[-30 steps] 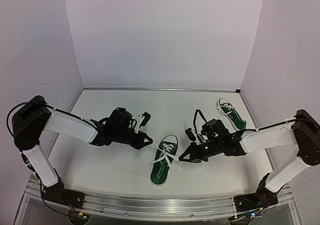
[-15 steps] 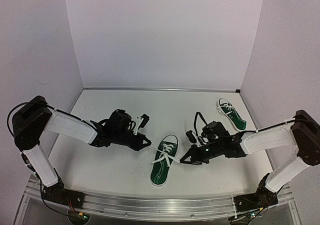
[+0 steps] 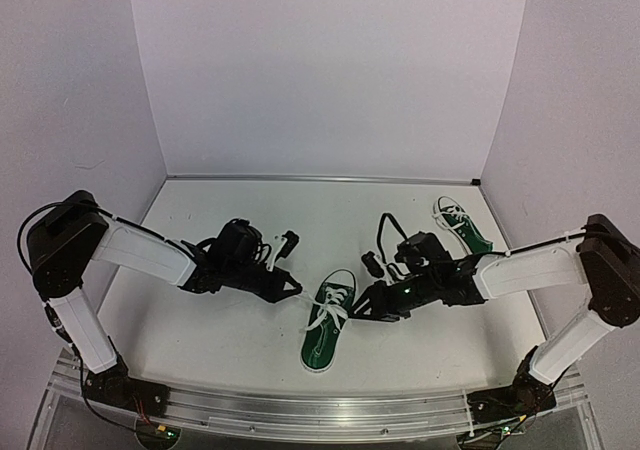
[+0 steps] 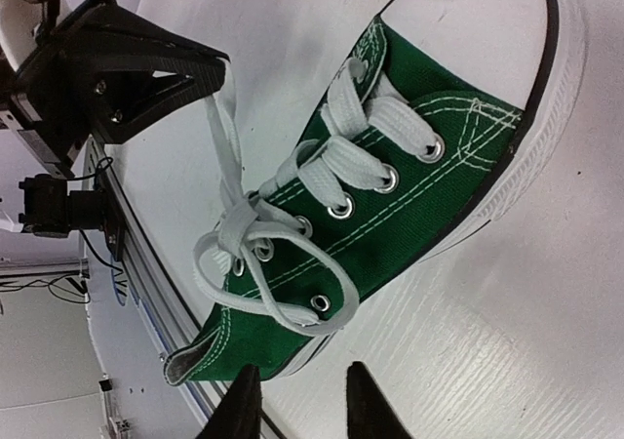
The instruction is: Tie the shoes
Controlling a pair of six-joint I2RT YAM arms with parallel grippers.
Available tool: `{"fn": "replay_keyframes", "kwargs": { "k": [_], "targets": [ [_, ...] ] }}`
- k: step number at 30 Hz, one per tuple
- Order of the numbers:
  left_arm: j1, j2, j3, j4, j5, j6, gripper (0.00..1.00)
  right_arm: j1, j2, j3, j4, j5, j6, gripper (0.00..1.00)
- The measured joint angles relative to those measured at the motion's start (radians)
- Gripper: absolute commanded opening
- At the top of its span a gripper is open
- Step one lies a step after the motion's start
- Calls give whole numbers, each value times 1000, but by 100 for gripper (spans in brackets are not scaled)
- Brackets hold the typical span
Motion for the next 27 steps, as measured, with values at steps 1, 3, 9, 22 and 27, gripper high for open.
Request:
{"fn": "replay_keyframes", "kwargs": {
  "k": [1, 3, 9, 22, 27],
  "targets": [
    [0, 0, 0, 0, 0, 3, 0, 0, 4, 3, -2, -1, -3, 39],
    [0, 0, 0, 0, 1, 10, 0, 0, 8, 4, -7, -4, -2, 42],
    [0, 0, 2, -1, 1, 18, 0, -4, 26, 37, -19, -11, -15, 39],
    [0, 0, 2, -1, 1, 19, 0, -21, 139, 89, -19, -36, -39, 43],
    [0, 0, 2, -1, 2, 20, 0, -46, 131, 93, -1, -63, -35, 43]
  ]
}}
